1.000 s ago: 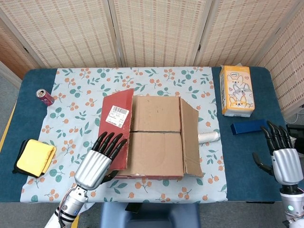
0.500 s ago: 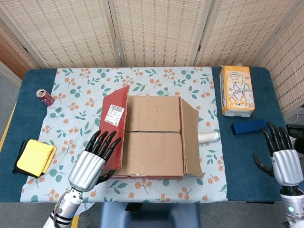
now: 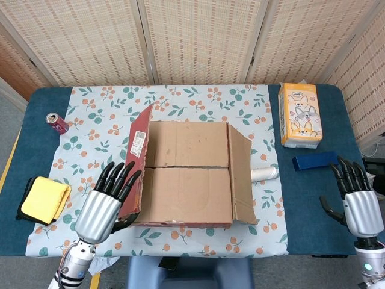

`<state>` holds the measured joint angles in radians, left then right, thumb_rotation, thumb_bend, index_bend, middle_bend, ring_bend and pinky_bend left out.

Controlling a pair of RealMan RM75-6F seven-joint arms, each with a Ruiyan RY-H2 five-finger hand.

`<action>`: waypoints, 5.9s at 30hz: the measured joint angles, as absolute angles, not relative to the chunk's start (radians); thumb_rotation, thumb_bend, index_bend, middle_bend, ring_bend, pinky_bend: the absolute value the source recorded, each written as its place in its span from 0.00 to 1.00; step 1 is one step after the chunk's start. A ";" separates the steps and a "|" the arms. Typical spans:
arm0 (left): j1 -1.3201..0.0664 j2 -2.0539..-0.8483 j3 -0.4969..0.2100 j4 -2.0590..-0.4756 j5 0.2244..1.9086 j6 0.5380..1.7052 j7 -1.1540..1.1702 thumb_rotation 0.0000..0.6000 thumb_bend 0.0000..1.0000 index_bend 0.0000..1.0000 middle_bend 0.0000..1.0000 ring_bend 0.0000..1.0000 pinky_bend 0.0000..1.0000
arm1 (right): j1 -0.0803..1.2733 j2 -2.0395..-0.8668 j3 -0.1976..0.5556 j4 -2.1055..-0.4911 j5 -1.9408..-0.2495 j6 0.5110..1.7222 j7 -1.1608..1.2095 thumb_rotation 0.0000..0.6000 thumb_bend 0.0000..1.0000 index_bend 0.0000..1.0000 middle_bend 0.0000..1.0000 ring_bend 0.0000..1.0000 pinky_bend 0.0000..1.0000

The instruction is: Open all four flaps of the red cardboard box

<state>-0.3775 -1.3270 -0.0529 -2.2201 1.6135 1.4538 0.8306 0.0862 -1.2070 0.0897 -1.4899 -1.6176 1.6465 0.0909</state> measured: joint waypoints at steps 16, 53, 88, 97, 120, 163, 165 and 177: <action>-0.320 -1.308 -0.079 -2.188 1.717 1.524 0.751 0.98 0.36 0.00 0.03 0.01 0.06 | 0.090 -1.209 0.086 -1.489 -1.614 1.628 0.084 1.00 0.40 0.00 0.00 0.00 0.00; -0.099 -1.150 -0.077 -1.896 1.577 1.673 0.377 1.00 0.34 0.00 0.02 0.01 0.04 | 0.261 -1.141 0.128 -1.712 -1.607 1.368 -0.024 1.00 0.40 0.00 0.00 0.00 0.00; -0.026 -1.195 -0.120 -1.704 1.483 1.706 0.157 1.00 0.31 0.00 0.02 0.01 0.04 | 0.785 -1.324 0.279 -1.792 -1.060 0.938 -0.435 1.00 0.38 0.00 0.00 0.00 0.00; -0.022 -1.186 -0.122 -1.700 1.483 1.698 0.134 1.00 0.31 0.00 0.02 0.01 0.04 | 0.826 -1.364 0.263 -1.731 -1.019 0.943 -0.477 1.00 0.38 0.00 0.00 0.00 0.00; -0.016 -1.188 -0.139 -1.612 1.443 1.664 0.016 1.00 0.32 0.00 0.02 0.00 0.01 | 0.895 -1.359 0.350 -1.622 -1.016 0.937 -0.326 1.00 0.38 0.00 0.00 0.00 0.00; -0.064 -1.117 -0.200 -1.506 1.273 1.458 -0.272 1.00 0.32 0.00 0.01 0.00 0.01 | 1.205 -1.572 0.447 -0.703 -1.054 0.568 0.183 1.00 0.38 0.00 0.00 0.00 0.00; -0.065 -1.119 -0.202 -1.505 1.268 1.458 -0.267 1.00 0.32 0.00 0.01 0.00 0.01 | 1.199 -1.563 0.441 -0.722 -1.078 0.557 0.234 1.00 0.38 0.00 0.00 0.00 0.00; -0.073 -1.152 -0.218 -1.487 1.235 1.474 -0.175 1.00 0.32 0.00 0.01 0.00 0.01 | 1.060 -1.270 0.414 -1.246 -1.277 0.507 0.654 1.00 0.38 0.00 0.00 0.00 0.10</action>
